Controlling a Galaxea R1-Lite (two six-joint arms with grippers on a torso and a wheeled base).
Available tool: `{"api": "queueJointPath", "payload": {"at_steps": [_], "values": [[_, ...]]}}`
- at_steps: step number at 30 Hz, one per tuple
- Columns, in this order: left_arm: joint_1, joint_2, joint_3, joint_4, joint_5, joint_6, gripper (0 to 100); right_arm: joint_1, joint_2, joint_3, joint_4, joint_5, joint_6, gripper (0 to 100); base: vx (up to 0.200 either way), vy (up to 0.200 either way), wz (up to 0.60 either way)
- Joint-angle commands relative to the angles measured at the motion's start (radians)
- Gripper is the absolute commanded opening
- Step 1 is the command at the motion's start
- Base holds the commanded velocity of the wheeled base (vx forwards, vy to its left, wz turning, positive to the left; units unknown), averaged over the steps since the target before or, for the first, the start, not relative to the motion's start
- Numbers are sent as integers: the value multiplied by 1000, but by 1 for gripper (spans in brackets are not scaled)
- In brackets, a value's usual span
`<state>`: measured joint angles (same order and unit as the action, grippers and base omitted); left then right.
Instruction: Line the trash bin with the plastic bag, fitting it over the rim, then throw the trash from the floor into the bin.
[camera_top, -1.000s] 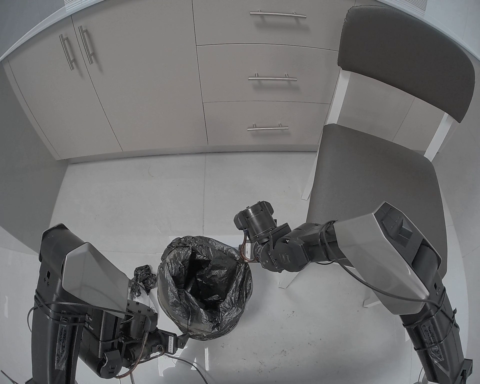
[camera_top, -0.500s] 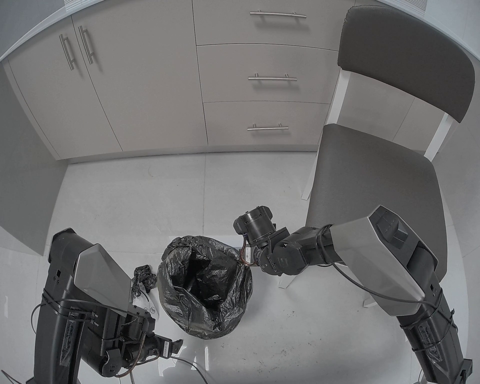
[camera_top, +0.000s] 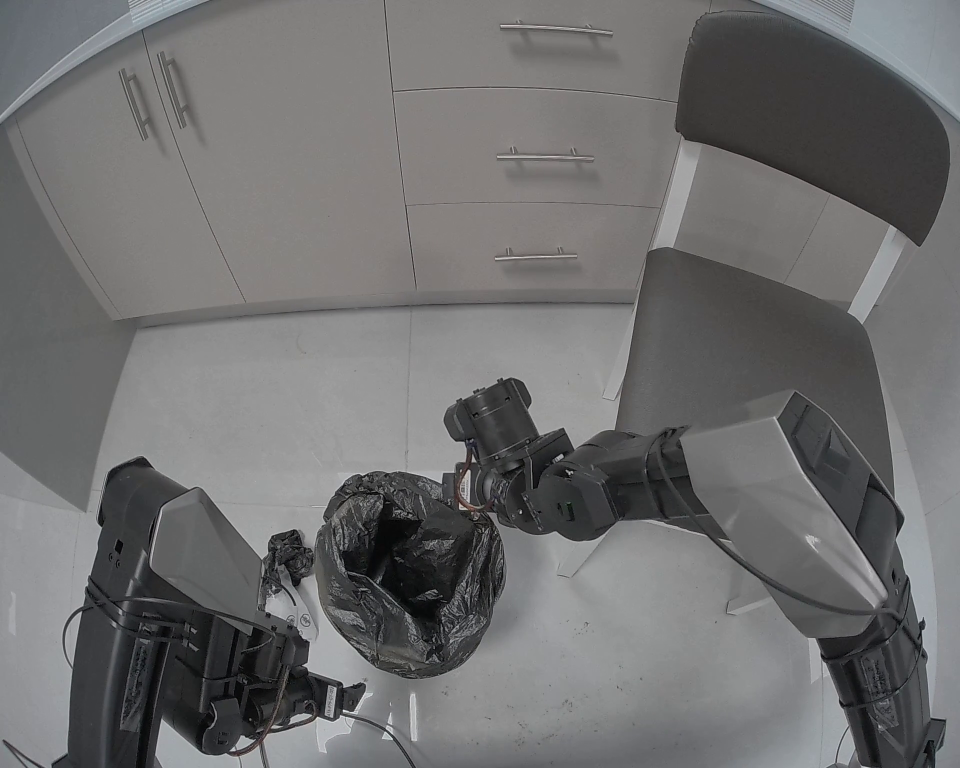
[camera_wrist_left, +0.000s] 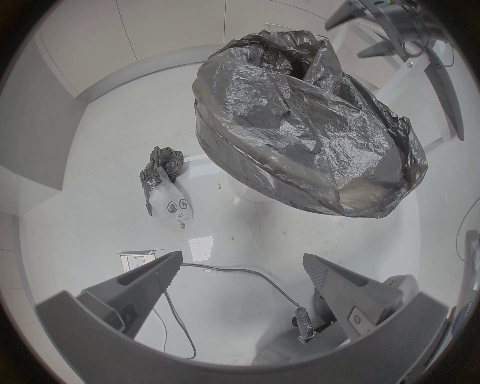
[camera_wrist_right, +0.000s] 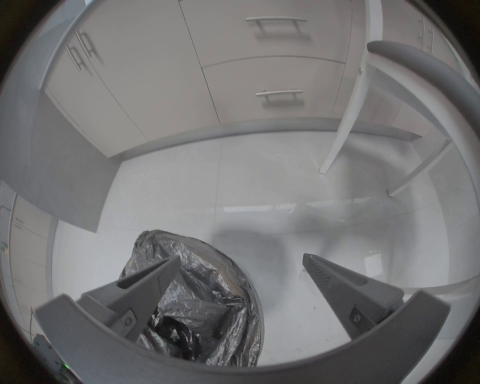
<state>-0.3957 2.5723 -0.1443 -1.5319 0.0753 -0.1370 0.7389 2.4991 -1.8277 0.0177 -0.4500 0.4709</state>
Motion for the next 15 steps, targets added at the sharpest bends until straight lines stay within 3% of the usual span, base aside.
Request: {"api": "queueJointPath", "payload": {"at_steps": [1, 15], "values": [[5, 2, 3, -1, -3, -3, 100, 25, 18, -13, -44, 8, -17, 100, 0, 0, 0], [5, 2, 3, -1, -15, -3, 100, 27, 159, -62, -74, -4, -46, 100, 0, 0, 0]]}}
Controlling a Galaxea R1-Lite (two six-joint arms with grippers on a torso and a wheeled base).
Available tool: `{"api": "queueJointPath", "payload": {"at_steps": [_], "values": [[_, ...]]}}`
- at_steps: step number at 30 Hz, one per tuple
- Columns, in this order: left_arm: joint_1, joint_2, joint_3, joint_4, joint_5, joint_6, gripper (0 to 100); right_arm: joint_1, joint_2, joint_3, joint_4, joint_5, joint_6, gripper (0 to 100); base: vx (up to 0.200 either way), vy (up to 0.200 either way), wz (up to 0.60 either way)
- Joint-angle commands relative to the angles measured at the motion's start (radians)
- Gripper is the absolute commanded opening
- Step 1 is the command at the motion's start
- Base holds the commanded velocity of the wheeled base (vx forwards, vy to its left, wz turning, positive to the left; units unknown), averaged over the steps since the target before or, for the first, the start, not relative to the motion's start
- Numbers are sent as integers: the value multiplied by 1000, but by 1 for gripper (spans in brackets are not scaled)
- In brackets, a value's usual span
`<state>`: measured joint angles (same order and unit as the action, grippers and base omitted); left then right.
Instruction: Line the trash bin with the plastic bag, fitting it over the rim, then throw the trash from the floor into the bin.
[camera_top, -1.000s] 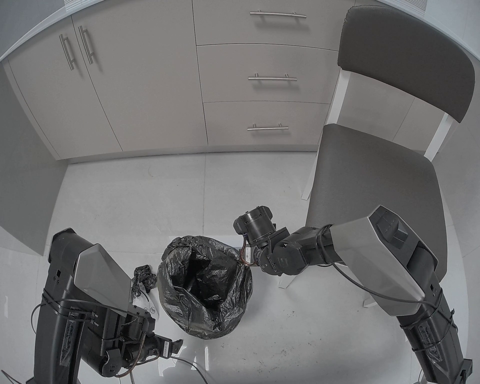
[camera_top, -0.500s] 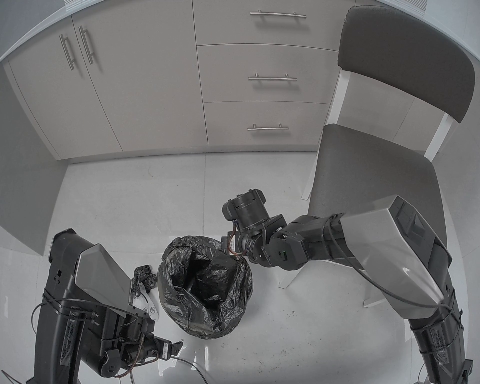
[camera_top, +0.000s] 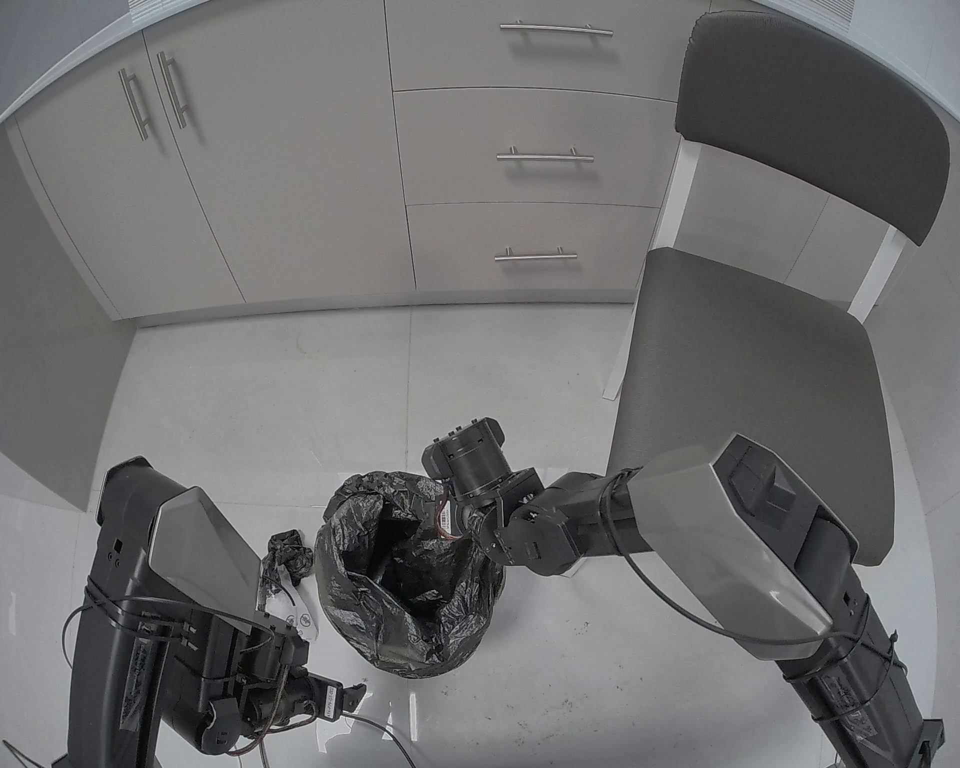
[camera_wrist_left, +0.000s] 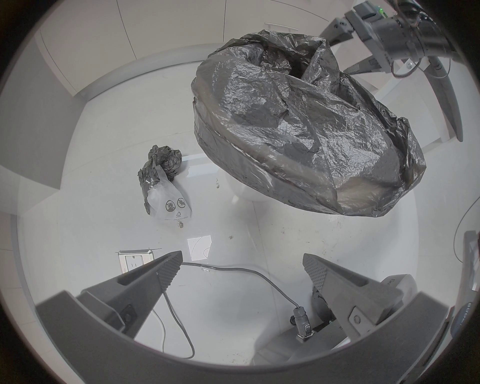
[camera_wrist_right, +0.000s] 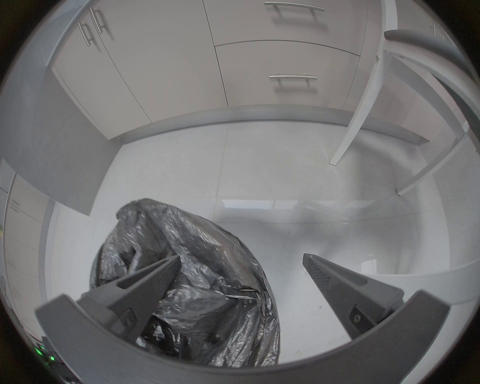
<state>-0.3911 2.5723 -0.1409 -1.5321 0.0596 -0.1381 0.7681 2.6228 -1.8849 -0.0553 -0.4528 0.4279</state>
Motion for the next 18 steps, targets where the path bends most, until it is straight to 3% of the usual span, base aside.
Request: {"api": "queueJointPath", "payload": {"at_steps": [1, 18], "values": [[0, 2, 0, 0, 0, -2, 100, -4, 39, -5, -1, -1, -6, 100, 0, 0, 0], [0, 2, 1, 0, 0, -2, 100, -9, 100, -19, -1, -3, -12, 100, 0, 0, 0]]}}
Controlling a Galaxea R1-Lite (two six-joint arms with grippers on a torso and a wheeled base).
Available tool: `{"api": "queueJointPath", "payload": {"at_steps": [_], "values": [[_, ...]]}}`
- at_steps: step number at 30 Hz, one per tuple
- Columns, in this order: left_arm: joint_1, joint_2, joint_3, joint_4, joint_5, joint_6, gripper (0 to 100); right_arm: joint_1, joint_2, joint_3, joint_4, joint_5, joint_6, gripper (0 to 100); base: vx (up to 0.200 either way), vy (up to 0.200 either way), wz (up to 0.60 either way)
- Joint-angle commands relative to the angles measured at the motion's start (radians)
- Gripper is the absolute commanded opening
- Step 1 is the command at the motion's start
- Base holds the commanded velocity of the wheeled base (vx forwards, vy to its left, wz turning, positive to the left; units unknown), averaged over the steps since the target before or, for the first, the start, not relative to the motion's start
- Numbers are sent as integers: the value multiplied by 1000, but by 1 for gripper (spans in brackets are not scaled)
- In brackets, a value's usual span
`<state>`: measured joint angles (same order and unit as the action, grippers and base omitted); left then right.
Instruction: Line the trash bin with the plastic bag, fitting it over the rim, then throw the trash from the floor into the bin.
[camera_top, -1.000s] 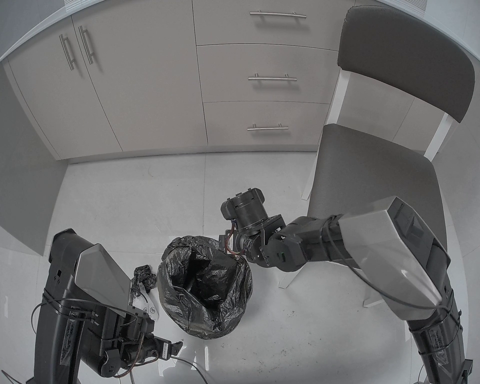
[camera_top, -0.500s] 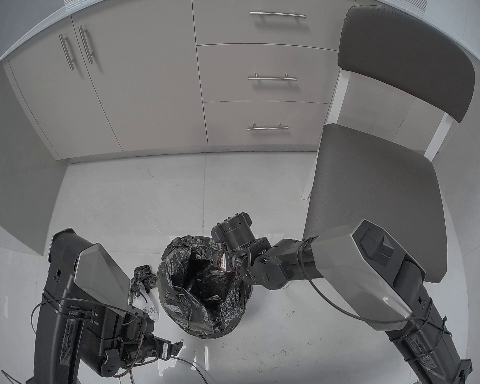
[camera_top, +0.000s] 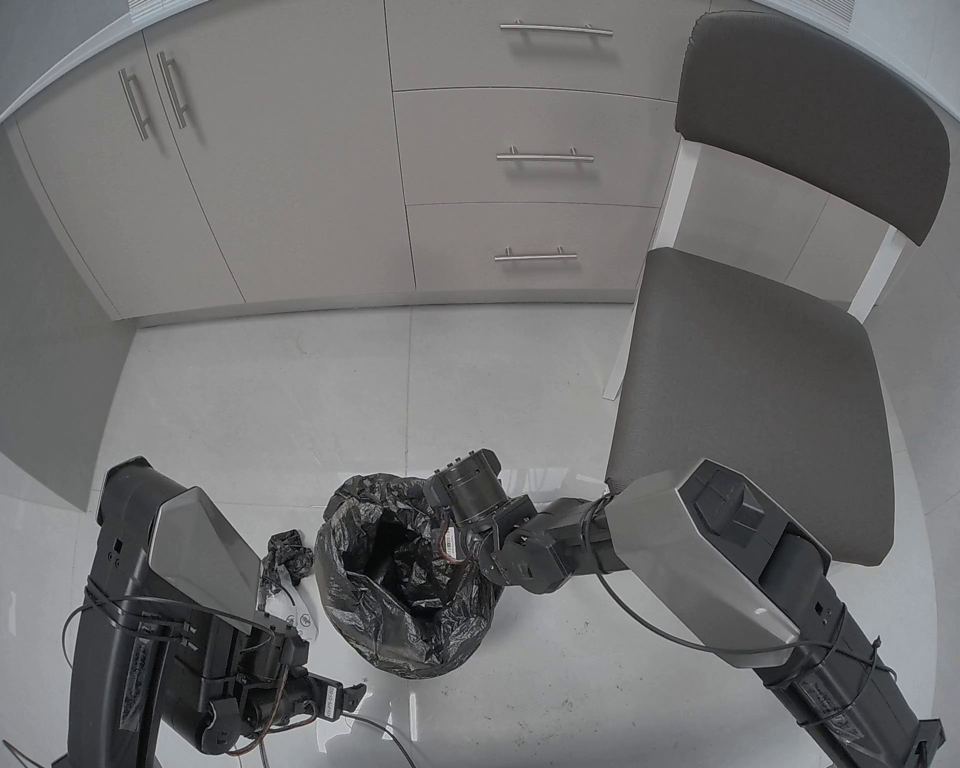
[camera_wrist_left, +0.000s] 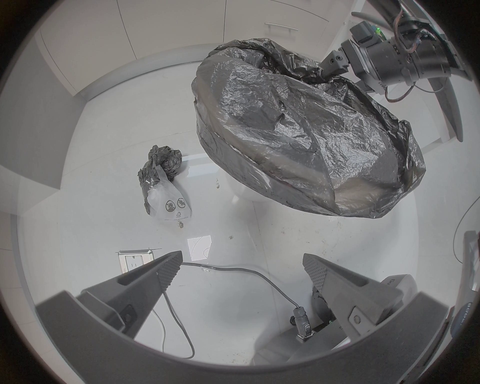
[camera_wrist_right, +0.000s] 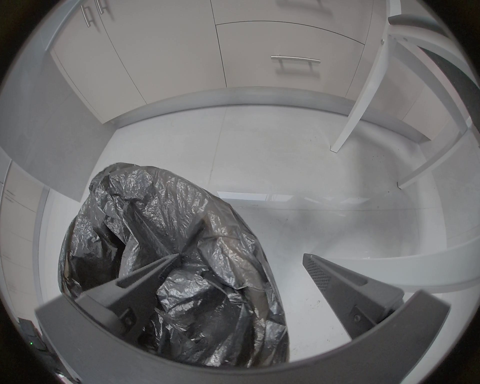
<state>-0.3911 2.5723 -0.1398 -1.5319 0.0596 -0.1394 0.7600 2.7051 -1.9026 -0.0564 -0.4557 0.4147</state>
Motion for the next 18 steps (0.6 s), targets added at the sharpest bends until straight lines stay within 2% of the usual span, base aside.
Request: {"api": "queueJointPath", "payload": {"at_steps": [1, 18], "values": [[0, 2, 0, -1, 0, 0, 100, -1, 19, 0, 0, 0, 1, 100, 0, 0, 0], [0, 2, 0, -1, 0, -2, 100, -8, 19, 66, 16, -1, -2, 100, 0, 0, 0]]}}
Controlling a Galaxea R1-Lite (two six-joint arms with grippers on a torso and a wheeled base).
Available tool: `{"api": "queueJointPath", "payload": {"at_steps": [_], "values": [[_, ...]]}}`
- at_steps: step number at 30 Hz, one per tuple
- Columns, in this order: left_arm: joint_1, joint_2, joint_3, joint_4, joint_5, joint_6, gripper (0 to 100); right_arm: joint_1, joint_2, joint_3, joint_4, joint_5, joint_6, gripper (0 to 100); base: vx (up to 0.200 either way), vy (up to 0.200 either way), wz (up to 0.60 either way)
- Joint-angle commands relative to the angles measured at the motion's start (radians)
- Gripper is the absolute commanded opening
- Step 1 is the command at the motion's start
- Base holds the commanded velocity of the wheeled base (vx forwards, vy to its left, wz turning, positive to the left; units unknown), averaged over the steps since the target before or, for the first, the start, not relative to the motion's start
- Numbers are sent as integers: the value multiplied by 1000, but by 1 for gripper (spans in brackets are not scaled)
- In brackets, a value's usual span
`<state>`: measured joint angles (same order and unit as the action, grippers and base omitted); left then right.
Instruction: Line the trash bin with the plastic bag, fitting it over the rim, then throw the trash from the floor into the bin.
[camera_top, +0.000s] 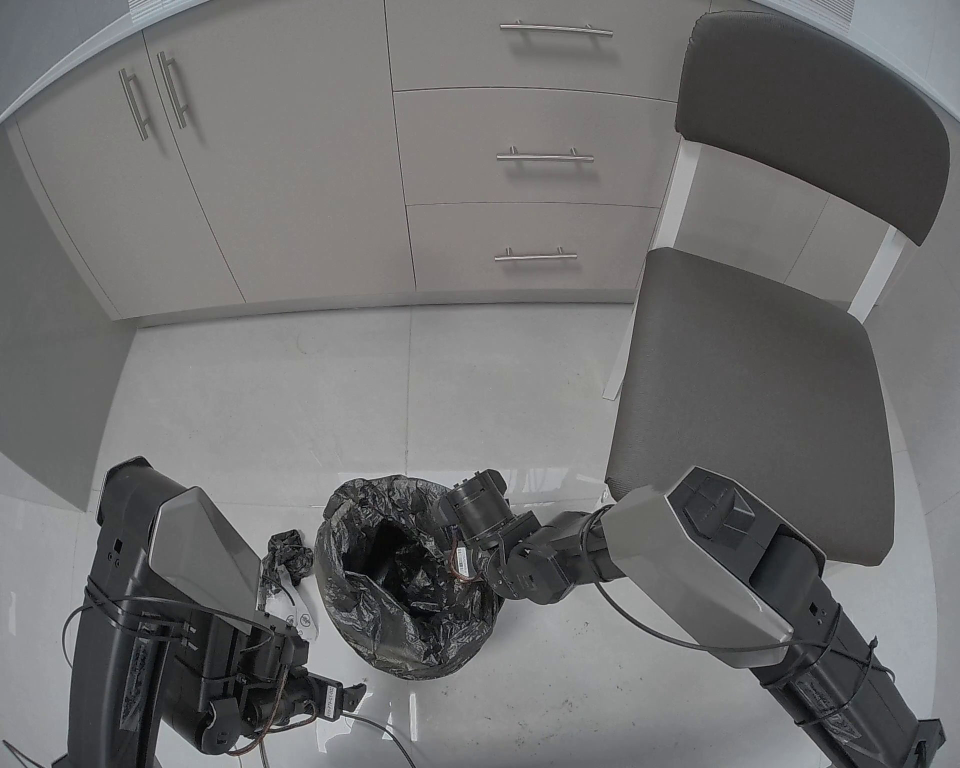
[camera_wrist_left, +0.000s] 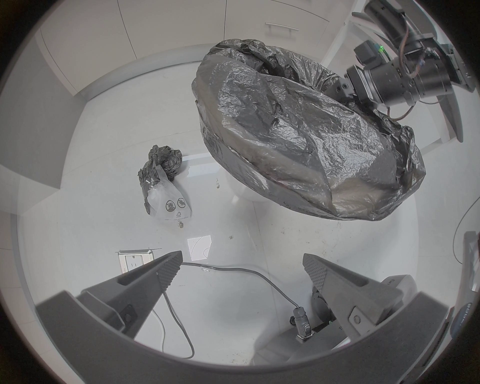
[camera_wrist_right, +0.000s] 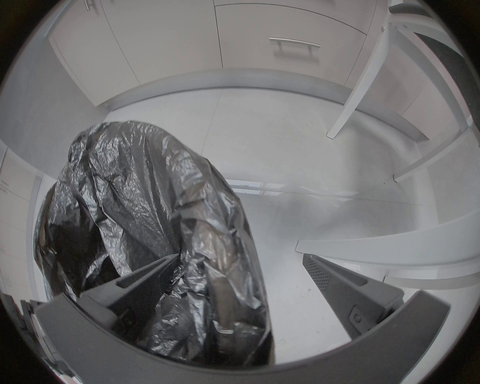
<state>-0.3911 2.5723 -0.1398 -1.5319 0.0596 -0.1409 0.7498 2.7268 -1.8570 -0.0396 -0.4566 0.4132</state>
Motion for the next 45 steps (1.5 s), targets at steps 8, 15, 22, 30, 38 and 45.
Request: {"api": "queueJointPath", "payload": {"at_steps": [8, 15, 22, 30, 38, 45], "values": [[0, 2, 2, -1, 0, -2, 100, 13, -38, 64, -8, -13, -28, 100, 0, 0, 0], [0, 2, 0, -1, 0, -6, 100, 14, -176, 91, -2, -8, -16, 100, 0, 0, 0], [14, -21, 23, -2, -20, -39, 100, 60, -271, 282, -16, -8, -7, 100, 0, 0, 0], [32, -46, 32, -2, -96, -57, 100, 103, -335, 435, -40, 3, 27, 100, 0, 0, 0], [29, -38, 35, -2, -92, -51, 100, 125, -249, 483, -129, -5, 27, 100, 0, 0, 0], [29, -37, 32, -1, -93, -49, 100, 152, -249, 541, -131, -5, 62, 100, 0, 0, 0]]}}
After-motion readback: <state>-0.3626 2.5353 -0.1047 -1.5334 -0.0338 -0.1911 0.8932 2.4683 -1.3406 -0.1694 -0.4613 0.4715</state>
